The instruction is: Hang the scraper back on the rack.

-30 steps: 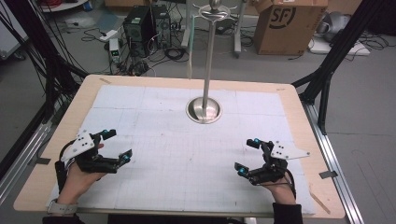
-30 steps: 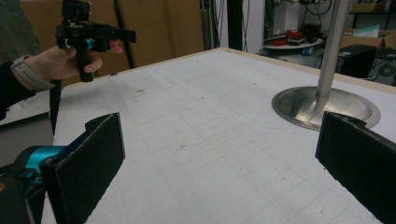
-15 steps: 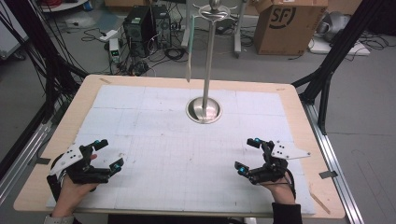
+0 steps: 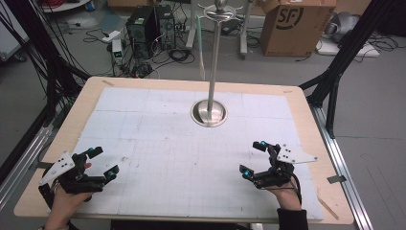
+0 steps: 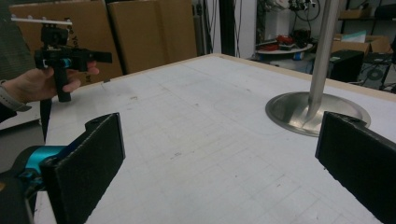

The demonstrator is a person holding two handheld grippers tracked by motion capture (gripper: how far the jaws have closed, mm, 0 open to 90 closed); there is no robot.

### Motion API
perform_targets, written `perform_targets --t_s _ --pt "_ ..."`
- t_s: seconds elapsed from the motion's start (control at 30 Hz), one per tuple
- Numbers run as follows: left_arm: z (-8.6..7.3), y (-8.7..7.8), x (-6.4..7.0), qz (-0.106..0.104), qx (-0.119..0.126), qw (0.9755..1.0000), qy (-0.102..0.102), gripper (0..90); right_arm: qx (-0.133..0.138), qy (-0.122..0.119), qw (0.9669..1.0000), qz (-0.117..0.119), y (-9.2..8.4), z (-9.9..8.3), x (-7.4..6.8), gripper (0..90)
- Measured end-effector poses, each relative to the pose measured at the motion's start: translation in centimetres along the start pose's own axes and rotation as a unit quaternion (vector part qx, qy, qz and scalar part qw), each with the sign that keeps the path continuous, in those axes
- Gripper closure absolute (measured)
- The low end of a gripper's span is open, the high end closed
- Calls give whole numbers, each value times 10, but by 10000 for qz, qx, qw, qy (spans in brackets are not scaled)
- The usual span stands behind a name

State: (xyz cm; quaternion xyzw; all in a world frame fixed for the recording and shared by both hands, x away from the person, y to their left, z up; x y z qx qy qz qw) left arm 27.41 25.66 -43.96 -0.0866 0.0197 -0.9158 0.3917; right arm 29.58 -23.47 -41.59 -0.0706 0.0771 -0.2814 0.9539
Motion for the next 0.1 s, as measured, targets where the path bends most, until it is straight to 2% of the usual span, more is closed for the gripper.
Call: perform_targets --t_s 0.1 --pt "0 3 3 -22 -71 9999 79 17 -56 11 10000 -13 2 -1 0 2"
Point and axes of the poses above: each handheld gripper's, and its own axes: y roughly forward along the jaws, z roughly out of its top, x roughly to its right, the point moved 5 cm from there along y, roughly forward along the jaws, and after that the axes turned 1 degree about -x, right-handed, at the moved point
